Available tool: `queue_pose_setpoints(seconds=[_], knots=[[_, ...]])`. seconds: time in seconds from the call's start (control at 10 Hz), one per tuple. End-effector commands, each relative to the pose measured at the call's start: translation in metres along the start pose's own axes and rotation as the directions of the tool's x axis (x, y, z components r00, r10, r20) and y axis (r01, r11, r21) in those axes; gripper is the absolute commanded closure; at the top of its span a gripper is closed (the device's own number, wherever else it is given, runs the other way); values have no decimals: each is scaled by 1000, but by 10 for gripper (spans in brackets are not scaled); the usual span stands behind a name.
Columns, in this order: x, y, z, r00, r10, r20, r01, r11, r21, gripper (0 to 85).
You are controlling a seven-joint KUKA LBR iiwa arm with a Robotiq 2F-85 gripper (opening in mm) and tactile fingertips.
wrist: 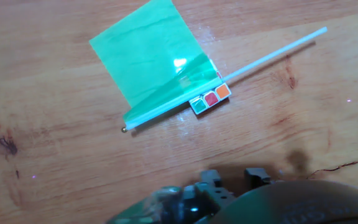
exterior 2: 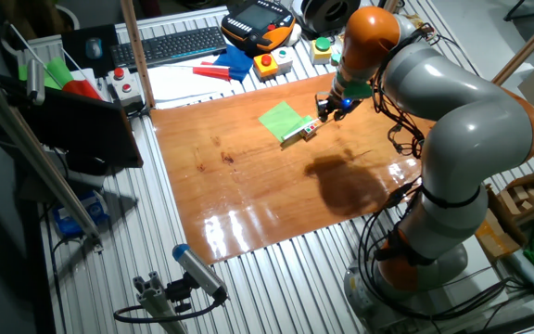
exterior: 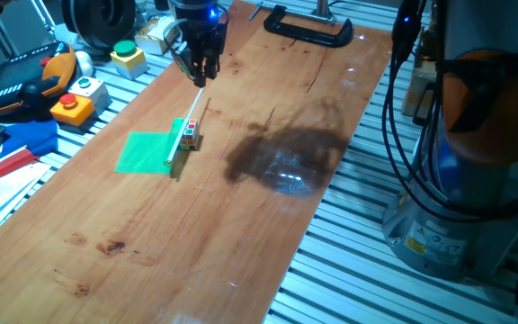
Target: Wave the flag
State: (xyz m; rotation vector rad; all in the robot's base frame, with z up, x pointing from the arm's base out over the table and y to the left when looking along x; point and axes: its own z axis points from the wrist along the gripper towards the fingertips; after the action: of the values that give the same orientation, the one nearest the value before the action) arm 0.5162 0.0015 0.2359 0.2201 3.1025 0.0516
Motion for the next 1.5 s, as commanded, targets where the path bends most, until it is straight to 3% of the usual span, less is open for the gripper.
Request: queue_pose_setpoints(seconds=[0.0,0.5,0.8,1.0,1.4], knots=[[0,0,0,1000,-2,1,2,1000,0,843],[-3,-2,2,1000,-19,-14,19,1000,-7,840],[-7,-2,6,1000,-7,-10,7,1000,-5,737],[-12,-4,12,1000,-5,-21,5,1000,8,843],[-23,-12,23,999,34,-11,-34,999,19,843]])
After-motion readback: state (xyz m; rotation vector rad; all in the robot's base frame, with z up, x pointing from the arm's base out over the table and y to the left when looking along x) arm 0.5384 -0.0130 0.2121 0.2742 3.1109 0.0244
